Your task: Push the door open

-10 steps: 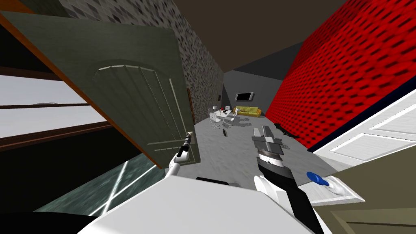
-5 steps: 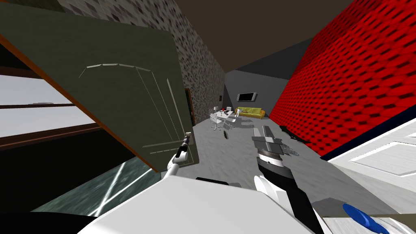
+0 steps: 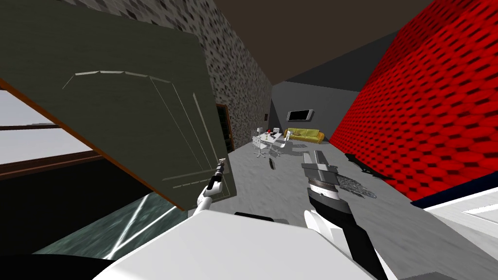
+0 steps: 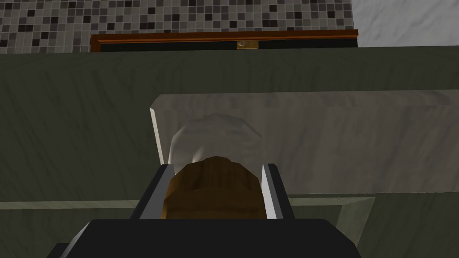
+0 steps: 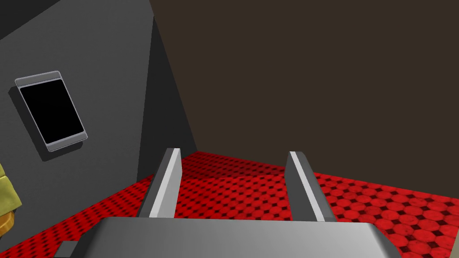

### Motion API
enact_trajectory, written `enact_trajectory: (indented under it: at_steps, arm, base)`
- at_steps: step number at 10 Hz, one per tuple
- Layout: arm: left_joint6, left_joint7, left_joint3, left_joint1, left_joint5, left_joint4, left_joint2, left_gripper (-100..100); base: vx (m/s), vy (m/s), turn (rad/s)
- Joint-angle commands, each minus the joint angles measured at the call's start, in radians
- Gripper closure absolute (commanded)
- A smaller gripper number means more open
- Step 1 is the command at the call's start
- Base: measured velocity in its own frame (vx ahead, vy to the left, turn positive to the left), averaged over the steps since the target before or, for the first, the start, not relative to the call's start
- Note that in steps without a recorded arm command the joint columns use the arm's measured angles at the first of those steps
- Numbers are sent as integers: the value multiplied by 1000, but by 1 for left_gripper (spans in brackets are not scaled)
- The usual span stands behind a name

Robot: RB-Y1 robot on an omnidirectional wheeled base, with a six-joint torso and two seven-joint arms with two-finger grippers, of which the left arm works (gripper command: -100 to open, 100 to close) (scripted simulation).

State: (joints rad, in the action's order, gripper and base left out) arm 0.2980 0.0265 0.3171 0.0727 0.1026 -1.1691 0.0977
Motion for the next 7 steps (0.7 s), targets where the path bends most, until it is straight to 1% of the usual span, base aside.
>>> enact_trajectory:
  at_steps: [1,2,3,4,5,7]
  arm:
    - [4,5,23,7,4,5,3,100]
    - [4,6,29,6,4,5,2,100]
    - [2,5,24,3,4,12,2,100]
    - [3,8,46,3,8,9,6,100]
    - [3,9,50,3,9,9,6,100]
    - [3,14,72,1,12,8,7,100]
  base:
    - [239,-72,69]
    - [224,-50,58]
    - [94,-12,32]
    - [152,-12,47]
    - [197,-12,47]
    - [186,-35,54]
